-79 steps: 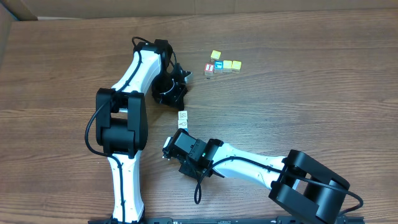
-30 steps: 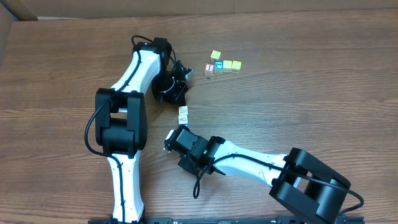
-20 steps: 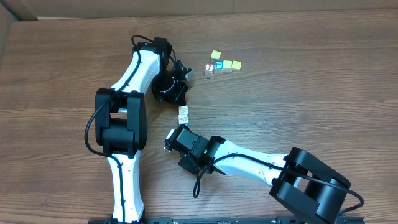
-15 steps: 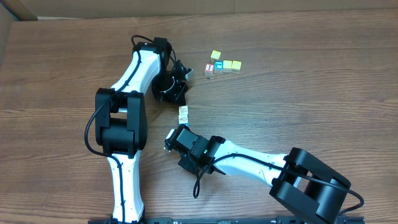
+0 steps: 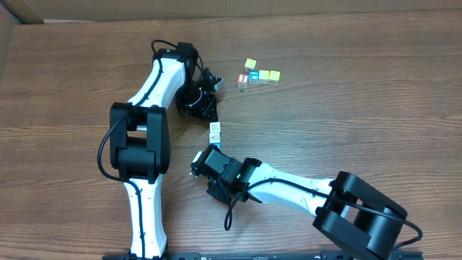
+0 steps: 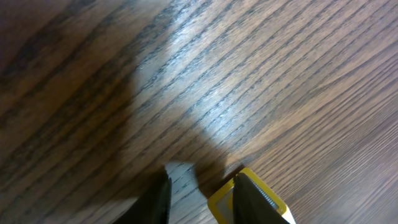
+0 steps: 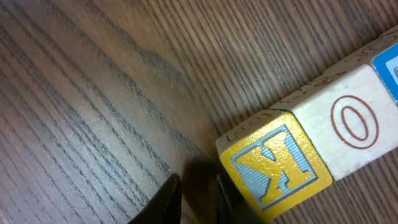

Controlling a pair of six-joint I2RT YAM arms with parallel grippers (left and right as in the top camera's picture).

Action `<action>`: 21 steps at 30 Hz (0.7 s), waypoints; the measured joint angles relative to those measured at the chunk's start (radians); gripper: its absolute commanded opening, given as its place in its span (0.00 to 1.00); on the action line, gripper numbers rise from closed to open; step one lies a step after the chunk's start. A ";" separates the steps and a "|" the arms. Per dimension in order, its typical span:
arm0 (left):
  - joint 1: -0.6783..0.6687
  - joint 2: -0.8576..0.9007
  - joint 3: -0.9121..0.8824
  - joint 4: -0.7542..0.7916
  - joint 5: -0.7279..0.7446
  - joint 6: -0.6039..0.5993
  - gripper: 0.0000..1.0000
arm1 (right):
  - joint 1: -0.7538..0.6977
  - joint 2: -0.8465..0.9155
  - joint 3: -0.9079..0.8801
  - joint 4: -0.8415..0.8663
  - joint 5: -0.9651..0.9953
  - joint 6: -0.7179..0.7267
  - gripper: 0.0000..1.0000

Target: Flip 5 blocks

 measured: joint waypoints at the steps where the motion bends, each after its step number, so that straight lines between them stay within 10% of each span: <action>1: 0.000 0.000 0.000 0.000 0.000 0.000 0.29 | 0.000 0.000 0.000 -0.001 -0.001 0.000 0.21; 21: 0.001 0.000 0.000 0.025 -0.010 -0.019 0.34 | 0.000 0.000 0.000 0.001 0.013 0.000 0.24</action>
